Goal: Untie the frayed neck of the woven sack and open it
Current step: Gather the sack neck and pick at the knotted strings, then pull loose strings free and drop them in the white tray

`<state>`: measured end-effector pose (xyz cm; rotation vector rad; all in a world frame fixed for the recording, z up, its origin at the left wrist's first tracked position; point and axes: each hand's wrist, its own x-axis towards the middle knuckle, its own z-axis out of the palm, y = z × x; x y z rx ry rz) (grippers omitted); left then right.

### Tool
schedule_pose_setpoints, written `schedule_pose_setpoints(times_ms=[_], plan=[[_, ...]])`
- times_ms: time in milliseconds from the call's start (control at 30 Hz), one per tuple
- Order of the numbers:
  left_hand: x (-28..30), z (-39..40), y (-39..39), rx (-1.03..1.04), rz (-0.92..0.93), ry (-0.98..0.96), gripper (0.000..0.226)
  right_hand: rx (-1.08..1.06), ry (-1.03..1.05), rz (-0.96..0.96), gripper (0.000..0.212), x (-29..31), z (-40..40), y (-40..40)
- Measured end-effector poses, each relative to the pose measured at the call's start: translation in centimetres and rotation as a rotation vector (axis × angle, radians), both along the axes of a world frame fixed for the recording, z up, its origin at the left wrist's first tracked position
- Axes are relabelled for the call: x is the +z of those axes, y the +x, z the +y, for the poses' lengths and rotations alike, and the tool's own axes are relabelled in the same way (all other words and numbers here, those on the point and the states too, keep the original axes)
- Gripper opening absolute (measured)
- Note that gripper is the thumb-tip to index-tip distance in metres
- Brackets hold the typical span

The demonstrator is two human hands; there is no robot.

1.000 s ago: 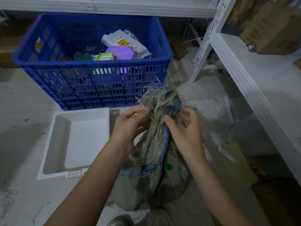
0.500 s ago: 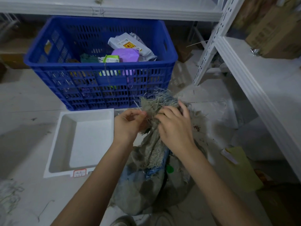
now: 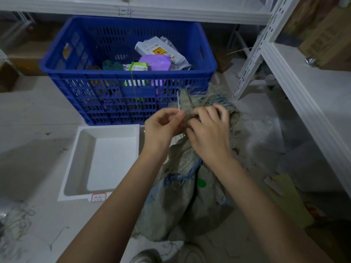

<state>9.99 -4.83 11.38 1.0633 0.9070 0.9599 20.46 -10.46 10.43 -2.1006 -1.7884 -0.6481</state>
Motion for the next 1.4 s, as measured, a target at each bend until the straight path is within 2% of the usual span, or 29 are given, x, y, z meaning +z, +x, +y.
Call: schedule_pose_setpoints(times_ms=[167, 233, 367, 467, 633, 833, 900, 1000, 1067, 1200, 1267, 1333, 1367, 1400], plan=[[0.8, 0.3, -0.4, -0.056, -0.187, 0.076, 0.009, -0.050, 0.171, -0.031, 0.012, 1.4, 0.0, 1.0], [-0.2, 0.3, -0.9, -0.042, -0.191, 0.011, 0.009, -0.045, 0.156, -0.052, 0.010, 0.6, -0.3, 0.8], [-4.0, -0.4, -1.7, 0.032, -0.105, -0.322, 0.011, -0.055, -0.130, -0.071, 0.010, -3.4, -1.4, 0.3], [-5.9, -0.7, -2.2, 0.060, -0.069, -0.457, 0.012, -0.059, -0.303, -0.058, 0.008, -5.3, -2.5, -0.1], [-7.2, -0.6, -3.4, 0.106, 0.055, -0.481, 0.010, -0.052, -0.363, -0.030, 0.009, -6.1, -3.9, -0.6], [-5.6, -0.1, -3.7, 0.143, 0.170, -0.427, 0.008, -0.014, -0.364, 0.087, 0.039, -5.3, -3.0, -2.2], [-4.8, 0.3, -3.5, 0.147, 0.133, -0.422, 0.008, 0.123, -0.360, 0.137, 0.038, -5.1, -2.6, -3.3], [-3.2, 0.6, -3.1, 0.171, 0.009, -0.429, 0.016, 0.252, -0.427, 0.381, 0.026, -4.5, -1.8, -4.6], [-2.2, 0.9, -3.2, 0.181, -0.042, -0.419, 0.025, 0.242, -0.454, 0.494, 0.016, -4.4, -1.2, -4.6], [-1.7, 1.5, -4.8, 0.199, -0.054, -0.413, 0.023, 0.230, -0.310, 0.623, 0.020, -4.6, -1.4, -4.0], [-2.3, 1.5, -5.7, 0.216, -0.092, -0.478, 0.014, 0.163, -0.196, 0.522, 0.021, -4.1, -1.6, -4.5], [-2.8, 1.3, -6.1, 0.252, -0.233, -0.598, 0.016, 0.077, -0.093, 0.395, 0.021, -3.0, -1.7, -5.8], [-2.9, 1.3, -6.2, 0.269, -0.315, -0.652, 0.026, 0.026, -0.115, 0.459, 0.025, -2.4, -1.7, -6.7], [-3.0, 1.3, -6.3, 0.288, -0.376, -0.685, 0.033, -0.035, -0.221, 0.656, 0.032, -1.4, -1.7, -7.5]])
